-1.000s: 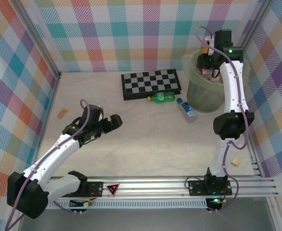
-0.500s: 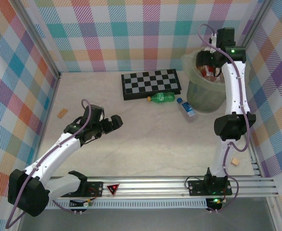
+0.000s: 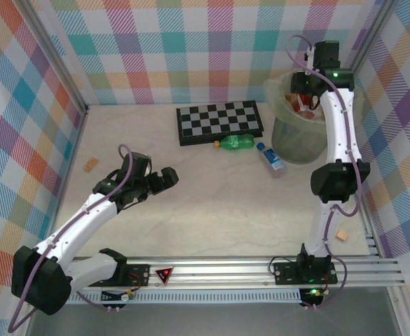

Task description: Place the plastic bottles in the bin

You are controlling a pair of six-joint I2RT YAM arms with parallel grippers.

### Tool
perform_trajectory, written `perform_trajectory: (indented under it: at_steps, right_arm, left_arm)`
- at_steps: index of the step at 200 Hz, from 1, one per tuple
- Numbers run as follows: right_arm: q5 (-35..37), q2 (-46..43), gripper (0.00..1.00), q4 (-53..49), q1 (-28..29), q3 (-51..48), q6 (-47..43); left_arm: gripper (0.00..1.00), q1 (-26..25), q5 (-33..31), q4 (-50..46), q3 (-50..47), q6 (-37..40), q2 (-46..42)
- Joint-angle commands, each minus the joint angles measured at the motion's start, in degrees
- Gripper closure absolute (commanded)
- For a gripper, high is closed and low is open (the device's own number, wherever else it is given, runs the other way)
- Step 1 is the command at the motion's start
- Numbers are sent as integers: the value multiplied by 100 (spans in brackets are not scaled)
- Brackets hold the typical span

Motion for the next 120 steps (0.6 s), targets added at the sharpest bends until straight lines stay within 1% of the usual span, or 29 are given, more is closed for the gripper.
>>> perform_trajectory:
  at_steps: [1,34,63,86,114,120]
  right_arm:
    - [15,-64,52,-18,-43,-685,7]
    - [94,-358,55,165,-44,-1646,61]
    - [-105,-476,56,320,-41,-2011,176]
    - [-259,-403,54,222,-38,-1706,203]
    - [-326,-286,51,-34,-47,-1005,170]
    - [-329,-262,49,-125,-41,-822,161]
  left_arm:
    - [0,55,25,68,-10,61,-42]
    - [0,57,29,115,-40,58,-10]
    - [0,55,51,141,-34,59,24]
    - [0,55,53,137,-19,66,33]
    - [0,55,59,161,-53,32,16]
    - [0,55,56,166,-58,25,16]
